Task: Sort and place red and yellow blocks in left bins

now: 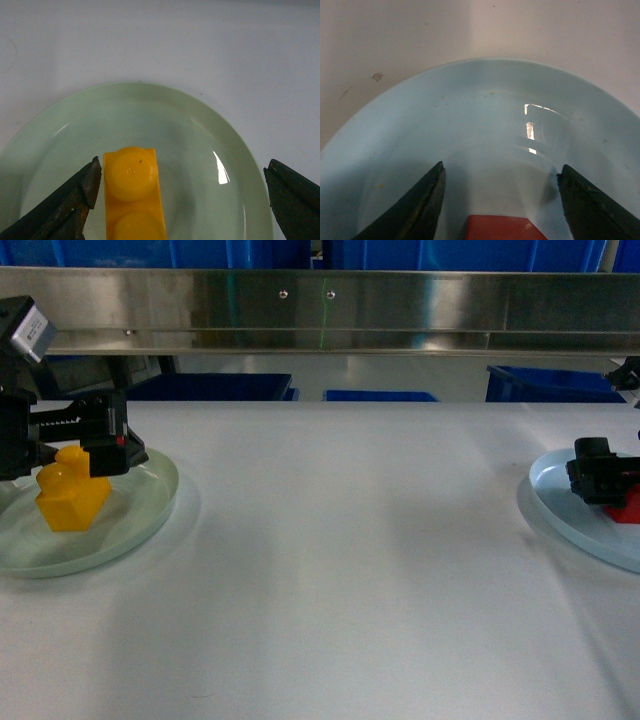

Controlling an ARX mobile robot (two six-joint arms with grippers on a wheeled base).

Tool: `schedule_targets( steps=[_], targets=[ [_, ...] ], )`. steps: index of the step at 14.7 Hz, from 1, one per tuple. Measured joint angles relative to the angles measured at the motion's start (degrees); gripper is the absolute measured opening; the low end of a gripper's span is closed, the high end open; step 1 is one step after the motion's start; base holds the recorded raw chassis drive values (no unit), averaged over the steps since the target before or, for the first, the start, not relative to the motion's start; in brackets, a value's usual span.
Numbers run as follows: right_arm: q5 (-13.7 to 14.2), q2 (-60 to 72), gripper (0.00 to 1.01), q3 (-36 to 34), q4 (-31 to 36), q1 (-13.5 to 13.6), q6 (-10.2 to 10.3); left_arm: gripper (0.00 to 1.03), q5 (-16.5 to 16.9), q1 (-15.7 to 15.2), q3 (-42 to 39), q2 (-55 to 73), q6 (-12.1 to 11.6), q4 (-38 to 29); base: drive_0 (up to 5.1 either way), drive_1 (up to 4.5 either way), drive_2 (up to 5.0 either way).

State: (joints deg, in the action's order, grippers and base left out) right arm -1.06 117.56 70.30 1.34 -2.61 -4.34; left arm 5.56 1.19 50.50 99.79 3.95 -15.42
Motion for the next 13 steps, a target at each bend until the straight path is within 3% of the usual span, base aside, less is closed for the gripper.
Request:
schedule_targets(
  steps=[1, 3, 10, 13],
  targets=[
    [0.0, 0.0, 0.63, -0.1, -0.1, 0.0, 0.0, 0.98, 0.0, 0.0, -0.1, 0.2, 0.0, 0.4, 0.0, 0.0, 0.0],
    [0.7, -0.4, 0.29, -0.8, -0.6, 0.1, 0.0, 0.98, 0.0, -0.2, -0.2, 0.2, 0.0, 0.6, 0.0, 0.0, 0.0],
    [-1.4, -8.2, 0.28, -3.9, 2.1, 1.2, 0.5, 0.98, 0.2, -0.9, -0.6, 0.2, -1.0, -0.5, 0.0, 0.0, 0.0],
    [-2.2, -11.6, 0.28, -5.1, 2.2, 1.7, 0.5, 0.98, -1.7, -1.1, -0.1, -0.6, -2.8, 4.9, 0.0, 0.0, 0.0]
  ],
)
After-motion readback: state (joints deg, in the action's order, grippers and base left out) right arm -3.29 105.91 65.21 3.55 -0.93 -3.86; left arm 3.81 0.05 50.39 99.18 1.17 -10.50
